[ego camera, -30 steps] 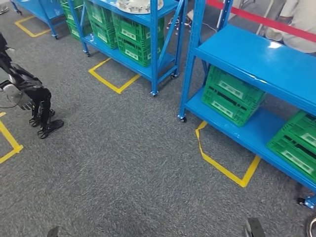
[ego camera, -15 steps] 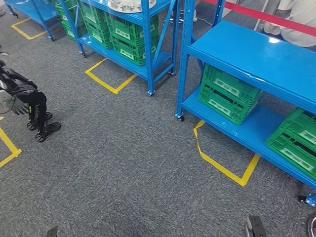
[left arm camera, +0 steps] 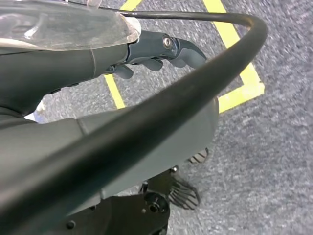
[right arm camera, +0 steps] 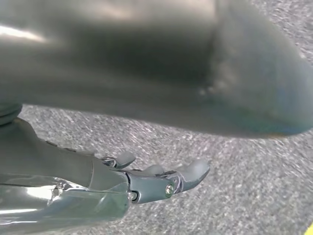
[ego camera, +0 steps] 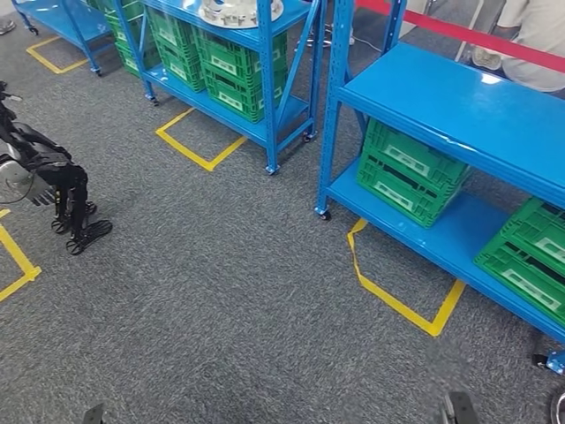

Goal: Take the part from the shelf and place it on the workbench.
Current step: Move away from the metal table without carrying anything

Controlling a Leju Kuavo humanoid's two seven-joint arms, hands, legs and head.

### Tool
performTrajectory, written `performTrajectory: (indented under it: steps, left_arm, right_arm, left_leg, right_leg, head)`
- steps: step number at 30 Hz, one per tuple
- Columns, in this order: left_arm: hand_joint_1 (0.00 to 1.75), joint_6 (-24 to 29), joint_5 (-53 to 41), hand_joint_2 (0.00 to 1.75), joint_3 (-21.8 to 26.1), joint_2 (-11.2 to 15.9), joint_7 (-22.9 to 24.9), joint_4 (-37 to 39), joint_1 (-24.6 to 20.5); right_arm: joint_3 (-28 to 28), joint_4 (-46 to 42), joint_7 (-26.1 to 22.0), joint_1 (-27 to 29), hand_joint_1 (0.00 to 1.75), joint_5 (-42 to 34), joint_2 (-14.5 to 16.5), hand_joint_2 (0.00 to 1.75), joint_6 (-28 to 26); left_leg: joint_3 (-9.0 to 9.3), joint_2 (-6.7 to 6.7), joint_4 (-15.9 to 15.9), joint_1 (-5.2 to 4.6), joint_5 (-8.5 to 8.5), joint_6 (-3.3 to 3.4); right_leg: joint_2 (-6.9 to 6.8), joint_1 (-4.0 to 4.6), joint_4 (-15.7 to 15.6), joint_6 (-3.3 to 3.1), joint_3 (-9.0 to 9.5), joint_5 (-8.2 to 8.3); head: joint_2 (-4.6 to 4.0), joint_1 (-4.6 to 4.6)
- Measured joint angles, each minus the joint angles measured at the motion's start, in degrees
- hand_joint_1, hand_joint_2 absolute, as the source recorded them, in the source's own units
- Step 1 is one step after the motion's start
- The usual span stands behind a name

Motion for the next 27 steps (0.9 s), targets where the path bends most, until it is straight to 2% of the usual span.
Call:
performTrajectory:
  steps: [1, 2, 4, 6, 7, 8, 10, 11, 12, 13, 15, 17, 18, 20, 22, 23, 25, 26, 27]
  left_arm:
    - [0.00, -0.01, 0.00, 0.00, 0.00, 0.05, 0.00, 0.01, -0.02]
    - [0.00, -0.01, -0.01, 0.00, 0.00, 0.09, 0.01, 0.02, -0.06]
    - [0.00, 0.01, -0.01, 0.00, 0.00, 0.09, 0.02, 0.03, -0.17]
    - [0.00, 0.01, 0.00, 0.00, 0.00, 0.03, 0.02, 0.02, -0.28]
    - [0.00, 0.01, 0.00, 0.00, 0.00, 0.01, 0.02, 0.02, -0.35]
    - [0.00, 0.01, 0.01, 0.00, 0.00, 0.00, 0.02, 0.02, -0.39]
    - [0.00, 0.01, 0.00, 0.00, 0.00, -0.02, 0.02, 0.02, -0.37]
    - [0.00, 0.01, 0.01, 0.00, 0.00, -0.04, 0.02, 0.02, -0.28]
    - [0.00, 0.02, 0.01, 0.00, 0.00, -0.08, 0.02, 0.02, -0.20]
    - [0.00, 0.02, 0.01, 0.00, 0.00, -0.12, 0.02, 0.02, -0.14]
    - [0.00, 0.04, 0.01, 0.00, 0.00, -0.09, 0.02, 0.03, -0.12]
    - [0.00, 0.05, 0.01, 0.00, 0.00, 0.03, 0.02, 0.02, -0.31]
    - [0.00, 0.05, 0.01, 0.00, 0.00, 0.08, 0.02, 0.02, -0.42]
    - [0.00, 0.08, 0.01, 0.00, 0.00, 0.07, 0.02, 0.03, -0.54]
    - [0.00, 0.11, 0.01, 0.00, 0.00, 0.05, 0.02, 0.03, -0.47]
    - [0.00, 0.12, 0.01, 0.00, 0.00, 0.04, 0.02, 0.03, -0.44]
    - [0.00, 0.12, 0.01, 0.00, 0.00, 0.03, 0.02, 0.03, -0.38]
    - [0.00, 0.13, 0.01, 0.00, 0.00, 0.03, 0.02, 0.03, -0.34]
    - [0.00, 0.13, 0.01, 0.00, 0.00, 0.03, 0.02, 0.03, -0.30]
  right_arm:
    - [-0.03, 0.01, -0.04, -0.08, 0.00, -0.04, 0.04, 0.00, 0.04]
    - [-0.07, 0.04, -0.05, -0.16, 0.00, -0.10, 0.08, 0.00, 0.09]
    - [-0.16, 0.08, -0.07, -0.15, 0.00, -0.21, 0.11, 0.00, 0.17]
    - [-0.24, 0.10, -0.08, 0.05, 0.00, -0.34, 0.11, 0.00, 0.24]
    - [-0.28, 0.10, -0.09, 0.05, 0.00, -0.39, 0.11, 0.00, 0.26]
    - [-0.31, 0.10, -0.10, 0.02, 0.00, -0.43, 0.10, 0.00, 0.27]
    - [-0.34, 0.10, -0.09, -0.04, 0.00, -0.44, 0.10, 0.00, 0.27]
    - [-0.35, 0.10, -0.08, -0.02, 0.00, -0.44, 0.10, 0.00, 0.27]
    - [-0.36, 0.11, -0.07, -0.01, 0.00, -0.44, 0.10, 0.00, 0.27]
    - [-0.36, 0.11, -0.07, -0.01, 0.00, -0.44, 0.11, 0.00, 0.27]
    - [-0.37, 0.11, -0.05, -0.04, 0.00, -0.44, 0.12, 0.00, 0.31]
    - [-0.37, 0.10, -0.04, -0.06, 0.00, -0.44, 0.15, 0.00, 0.33]
    - [-0.37, 0.10, -0.03, -0.06, 0.00, -0.45, 0.16, 0.00, 0.32]
    - [-0.37, 0.10, -0.03, -0.04, 0.00, -0.46, 0.17, 0.00, 0.28]
    - [-0.37, 0.11, -0.05, 0.01, 0.00, -0.46, 0.17, 0.00, 0.26]
    - [-0.37, 0.11, -0.05, 0.01, 0.00, -0.46, 0.16, 0.00, 0.22]
    - [-0.38, 0.12, -0.05, 0.01, 0.00, -0.46, 0.15, 0.00, 0.14]
    - [-0.38, 0.13, -0.04, 0.07, 0.00, -0.46, 0.15, 0.00, 0.11]
    - [-0.38, 0.13, -0.02, 0.15, 0.00, -0.46, 0.16, 0.00, 0.11]
  left_leg:
    - [-0.01, 0.05, 0.26, -0.03, -0.26, -0.40]
    - [-0.19, 0.14, 0.49, -0.11, -0.40, -0.74]
    - [-0.59, 0.35, 0.68, -0.20, -0.38, -1.34]
    - [-1.19, 0.37, 2.01, -0.12, -1.33, -1.88]
    - [-2.39, 0.25, 4.42, -0.08, -2.61, -2.06]
    - [-4.35, 0.07, 8.11, -0.08, -4.30, -2.16]
    - [-9.50, -0.10, 16.80, -0.11, -7.22, -2.13]
    - [-11.39, -0.13, 19.48, -0.13, -7.48, -2.02]
    - [-12.34, -0.16, 20.10, -0.18, -6.66, -1.82]
    - [-12.16, -0.21, 18.51, -0.26, -4.90, -1.54]
    - [-9.32, -0.74, 10.82, -0.58, -0.31, -0.77]
    - [-6.74, -1.38, 4.33, -1.02, 2.24, -0.29]
    - [-6.28, -1.53, 2.97, -1.22, 2.50, -0.20]
    - [-6.19, -1.17, 2.36, -1.30, 2.77, -0.01]
    - [-5.82, -0.60, 1.54, -1.01, 3.27, 0.41]
    - [-5.64, -0.30, 1.17, -0.85, 3.48, 0.61]
    - [-5.57, 0.15, 1.05, -0.88, 3.50, 0.82]
    - [-5.57, 0.38, 1.08, -0.90, 3.47, 0.88]
    - [-5.53, 0.59, 1.10, -0.90, 3.42, 0.88]
  right_leg:
    - [-0.20, 0.05, -2.68, -0.24, 1.44, 0.39]
    - [-0.24, 0.21, -3.81, -0.69, 1.99, 0.07]
    - [0.07, 0.46, -4.25, -1.96, 2.13, -0.35]
    - [0.36, 0.48, -4.38, -2.78, 2.04, -0.26]
    - [0.50, 0.42, -4.52, -3.13, 2.10, -0.22]
    - [0.61, 0.45, -4.58, -3.39, 2.11, -0.22]
    - [0.89, 0.66, -4.59, -3.75, 2.06, -0.28]
    - [1.07, 0.79, -4.59, -3.84, 2.08, -0.31]
    - [1.31, 0.90, -4.59, -3.89, 2.13, -0.34]
    - [1.58, 0.98, -4.59, -3.92, 2.20, -0.36]
    - [2.10, 1.03, -4.60, -3.92, 2.39, -0.36]
    - [2.51, 1.07, -4.59, -3.70, 2.33, -0.33]
    - [2.65, 1.00, -4.64, -3.47, 2.24, -0.27]
    - [2.87, 0.91, -4.86, -2.88, 2.07, -0.11]
    - [2.49, 0.91, -3.67, -2.39, 1.40, -1.04]
    - [2.13, 0.95, -1.30, -2.18, 0.31, -2.55]
    - [1.41, 0.88, 6.30, -1.78, -2.93, -6.55]
    - [1.24, 0.83, 9.60, -1.62, -4.31, -7.79]
    - [1.11, 0.78, 11.08, -1.53, -4.84, -7.95]
  head:
    - [0.00, 0.31]
    - [0.00, 0.31]
    - [0.01, -0.10]
    - [0.01, -0.66]
    - [0.01, -1.02]
    - [0.01, -1.50]
    - [0.01, -2.44]
    - [0.01, -2.70]
    - [0.01, -2.90]
    - [0.01, -3.07]
    - [0.01, -3.46]
    - [0.01, -3.73]
    - [0.01, -3.77]
    - [0.01, -3.82]
    - [0.01, -3.69]
    - [0.01, -3.40]
    - [0.01, -2.67]
    - [0.01, -2.32]
    - [0.01, -2.07]
